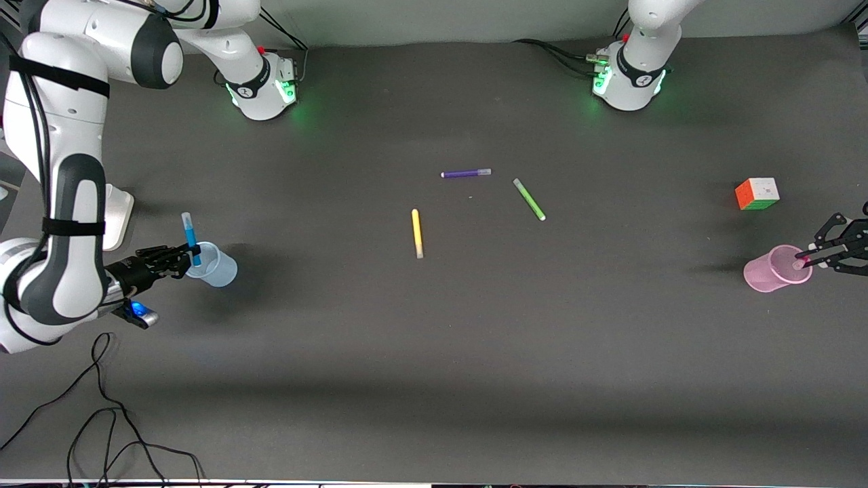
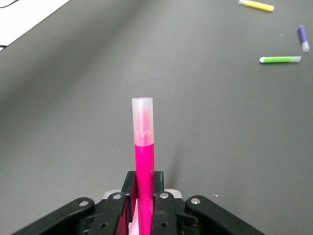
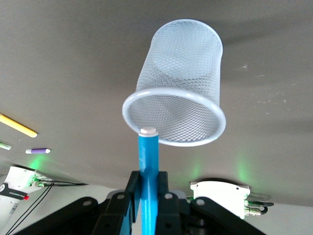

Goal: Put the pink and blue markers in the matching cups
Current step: 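Lower the blue marker into the blue cup while the left gripper drops pink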

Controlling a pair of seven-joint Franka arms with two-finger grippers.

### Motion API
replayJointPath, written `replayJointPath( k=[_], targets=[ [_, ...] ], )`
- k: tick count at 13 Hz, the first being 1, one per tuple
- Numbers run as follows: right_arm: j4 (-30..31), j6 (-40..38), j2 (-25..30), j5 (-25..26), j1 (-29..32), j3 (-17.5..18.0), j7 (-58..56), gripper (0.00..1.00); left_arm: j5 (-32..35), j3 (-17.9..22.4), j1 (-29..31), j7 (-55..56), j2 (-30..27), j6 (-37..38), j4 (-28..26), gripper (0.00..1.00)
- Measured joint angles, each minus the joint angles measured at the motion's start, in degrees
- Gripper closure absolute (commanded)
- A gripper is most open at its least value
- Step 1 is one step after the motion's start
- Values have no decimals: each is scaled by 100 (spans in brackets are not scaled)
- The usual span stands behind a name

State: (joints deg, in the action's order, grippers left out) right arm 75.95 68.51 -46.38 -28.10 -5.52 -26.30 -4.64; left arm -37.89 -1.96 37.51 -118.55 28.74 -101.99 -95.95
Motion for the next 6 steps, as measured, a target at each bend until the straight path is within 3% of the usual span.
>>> replayJointPath(
  k=[1, 4, 6],
  targets=[
    [-8, -2, -64, -1, 11, 0, 0, 91, -63, -8, 65, -49, 194, 149, 159, 100],
    [-20, -6, -205, -2, 22, 0, -1, 72, -239, -26, 305, -392, 643, 308, 387, 100],
    [-21, -8, -241, -3, 23, 0, -1, 46, -263, -38, 410, -471, 758, 360, 437, 100]
  ],
)
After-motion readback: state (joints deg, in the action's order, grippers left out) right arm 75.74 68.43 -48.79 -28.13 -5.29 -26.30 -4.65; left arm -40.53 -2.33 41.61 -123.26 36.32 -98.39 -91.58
